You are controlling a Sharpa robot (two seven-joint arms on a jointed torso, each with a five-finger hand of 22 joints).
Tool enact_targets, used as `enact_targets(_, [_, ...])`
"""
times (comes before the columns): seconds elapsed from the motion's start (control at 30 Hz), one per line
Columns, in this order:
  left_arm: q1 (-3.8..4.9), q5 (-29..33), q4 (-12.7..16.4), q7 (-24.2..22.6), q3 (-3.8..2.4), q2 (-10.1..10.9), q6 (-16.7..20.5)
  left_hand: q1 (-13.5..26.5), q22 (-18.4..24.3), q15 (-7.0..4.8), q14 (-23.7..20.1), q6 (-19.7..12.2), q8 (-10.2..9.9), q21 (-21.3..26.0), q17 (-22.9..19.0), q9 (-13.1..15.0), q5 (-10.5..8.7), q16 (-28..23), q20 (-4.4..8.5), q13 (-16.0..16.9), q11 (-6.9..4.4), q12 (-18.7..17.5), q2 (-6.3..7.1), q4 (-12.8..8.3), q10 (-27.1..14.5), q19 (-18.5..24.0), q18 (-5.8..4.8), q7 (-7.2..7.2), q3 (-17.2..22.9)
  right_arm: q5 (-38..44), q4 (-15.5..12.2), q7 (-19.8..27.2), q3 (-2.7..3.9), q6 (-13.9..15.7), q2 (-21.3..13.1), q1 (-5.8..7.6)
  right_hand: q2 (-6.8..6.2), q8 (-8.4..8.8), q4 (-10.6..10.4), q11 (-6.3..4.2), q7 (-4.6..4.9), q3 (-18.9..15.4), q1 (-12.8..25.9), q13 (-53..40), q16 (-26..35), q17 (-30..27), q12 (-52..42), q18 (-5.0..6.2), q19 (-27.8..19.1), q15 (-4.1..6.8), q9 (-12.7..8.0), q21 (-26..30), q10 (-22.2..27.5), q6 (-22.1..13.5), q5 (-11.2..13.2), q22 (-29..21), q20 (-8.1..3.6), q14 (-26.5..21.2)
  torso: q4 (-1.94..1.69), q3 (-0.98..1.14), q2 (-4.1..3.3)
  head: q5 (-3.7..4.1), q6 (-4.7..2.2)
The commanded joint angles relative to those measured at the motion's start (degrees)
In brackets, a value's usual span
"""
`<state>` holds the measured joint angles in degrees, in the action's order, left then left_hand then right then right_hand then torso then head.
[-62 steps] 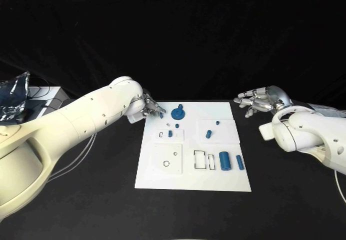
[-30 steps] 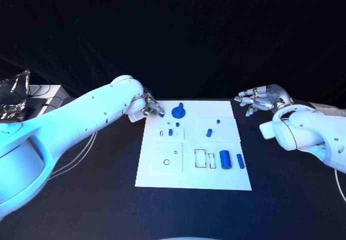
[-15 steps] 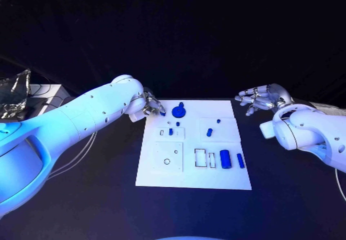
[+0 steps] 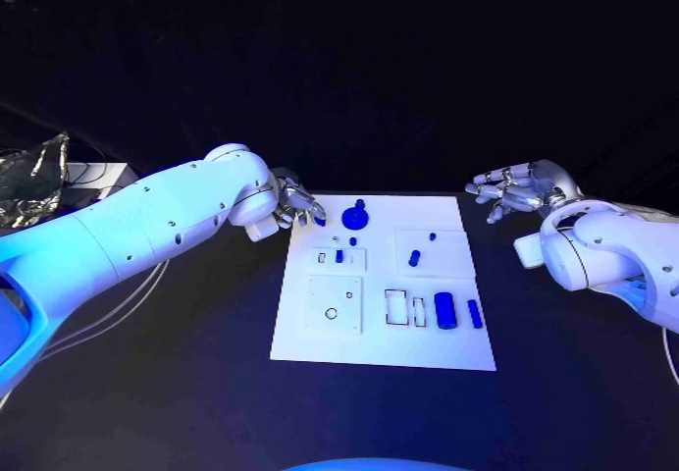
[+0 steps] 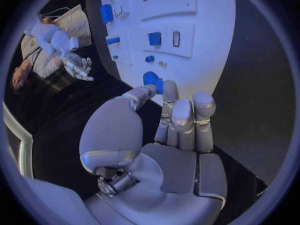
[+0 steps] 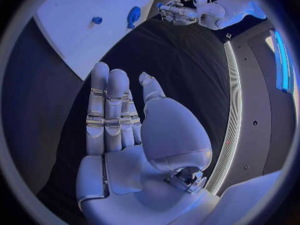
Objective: Assemble the parts on the task board
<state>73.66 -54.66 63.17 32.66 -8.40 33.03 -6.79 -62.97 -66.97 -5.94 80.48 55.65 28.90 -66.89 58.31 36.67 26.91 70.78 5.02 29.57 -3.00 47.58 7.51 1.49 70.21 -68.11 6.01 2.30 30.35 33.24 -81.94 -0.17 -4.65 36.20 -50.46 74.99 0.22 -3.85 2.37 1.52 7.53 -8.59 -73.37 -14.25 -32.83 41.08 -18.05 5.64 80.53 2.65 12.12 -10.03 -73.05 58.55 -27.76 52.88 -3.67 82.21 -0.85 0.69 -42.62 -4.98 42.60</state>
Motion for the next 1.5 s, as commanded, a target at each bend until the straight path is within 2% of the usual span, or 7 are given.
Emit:
enact_targets(0.03, [-0.04,2.1,2.7,0.4,0.58,1.2,2.8,0.8,-0.3,-0.21,0.4,2.1,-0.7,-0.4,0.4,7.4,1.2,-0.2,0.12,0.2,-0.66,-0.5,0.05,-7.0,1.4,-0.5,-0.72,-1.39,6.5,0.2,0.0,0.7,0.04,-0.3,-0.2,0.02,0.48,0.18,0.3,0.04,0.36,-0.1,0.0,0.1,0.2,0.1,0.3,-0.55,-0.5,0.11,-0.1,-0.2,-0.3,0.0,-0.2,0.0,0.04,0.4,-0.5,-0.11,0.62,0.02,0.51])
enact_targets(0.37, [-0.48,0.7,9.2,1.1,2.88,4.3,7.2,1.7,-1.9,-0.64,0.7,4.6,-3.7,-1.5,0.7,9.6,2.96,-1.0,1.11,0.7,-1.15,-2.3,0.32,-8.0,3.6,-1.9,-1.46,-1.88,6.6,0.2,0.1,0.8,0.03,-0.6,-0.2,0.01,0.49,0.18,0.3,0.03,0.37,-0.1,0.0,0.1,0.2,0.1,0.3,-0.55,-0.5,0.11,-0.1,-0.2,-0.3,0.0,-0.3,-0.1,0.03,0.4,-0.87,-0.19,1.47,-0.13,1.36])
enact_targets(0.6, [-1.69,-0.8,11.4,0.9,4.18,4.7,10.1,1.8,-2.1,-0.7,0.7,4.8,-4.1,-1.5,0.5,10.1,3.25,-1.2,1.06,1.0,-1.19,-2.4,0.33,-8.1,3.8,-2.1,-1.41,-1.9,6.7,0.2,0.2,1.0,0.02,-0.5,-0.2,0.0,0.47,0.19,0.3,0.03,0.38,-0.1,0.0,0.1,0.2,0.1,0.4,-0.55,-0.5,0.11,-0.1,-0.2,-0.3,-0.1,-0.5,-0.1,0.03,0.4,-1.01,-0.23,1.79,-0.03,1.77])
enact_targets(0.8, [-2.77,-2.2,12.1,1.7,4.62,4.7,11.0,1.8,-2.3,-0.74,0.7,4.9,-4.7,-1.4,0.2,11.0,3.25,-1.4,0.77,1.4,-1.21,-2.6,0.35,-8.1,3.8,-2.1,-1.17,-1.89,6.9,0.2,0.2,1.5,0.02,-0.2,-0.2,0.0,0.42,0.18,0.4,0.11,0.43,0.0,-0.1,0.2,0.4,0.0,0.5,-0.6,-0.8,0.03,-0.2,-0.2,-0.1,-0.2,-0.7,-0.2,0.1,0.2,-0.97,-0.14,1.69,-0.06,1.85])
enact_targets(1.0, [-3.51,-2.3,12.1,2.0,5.15,4.5,10.9,1.8,-2.3,-0.73,0.7,4.9,-4.7,-1.4,0.1,11.0,3.24,-1.4,0.75,1.4,-1.2,-2.6,0.35,-8.1,3.8,-2.1,-1.15,-1.89,6.9,0.1,0.2,1.8,0.02,-0.2,-0.2,-0.01,0.47,0.18,0.5,0.1,0.45,0.0,-0.1,0.2,0.4,0.0,0.5,-0.59,-0.8,0.03,-0.2,-0.2,-0.1,-0.2,-0.7,-0.2,0.11,0.2,-1.01,-0.24,1.6,-0.04,1.99])
enact_targets(1.27, [-4.45,-3.3,12.1,2.1,5.39,4.0,10.6,1.8,-2.4,-0.72,0.7,4.9,-4.8,-1.4,-0.1,11.3,3.16,-1.5,0.61,1.6,-1.18,-2.6,0.35,-8.1,3.8,-2.2,-1.05,-1.87,6.9,0.0,0.1,1.9,0.02,-0.2,-0.2,-0.01,0.5,0.19,0.5,0.09,0.45,0.0,-0.1,0.2,0.4,0.0,0.5,-0.58,-0.8,0.04,-0.2,-0.3,-0.2,-0.2,-0.9,-0.2,0.1,0.2,-0.96,-0.26,1.58,-0.08,2.1])
enact_targets(1.5, [-4.77,-4.9,11.8,2.3,5.46,3.7,9.9,1.8,-2.4,-0.72,0.7,4.9,-4.8,-1.4,-0.1,11.3,3.16,-1.5,0.61,1.6,-1.18,-2.6,0.35,-8.1,3.8,-2.2,-1.05,-1.87,6.9,0.0,0.1,2.0,0.02,-0.5,-0.2,-0.01,0.55,0.19,0.4,0.09,0.43,0.0,0.1,0.2,0.3,0.0,0.5,-0.58,-0.8,0.05,-0.2,-0.3,-0.2,-0.2,-1.0,-0.2,0.09,0.3,-0.95,-0.2,1.56,-0.11,2.28])
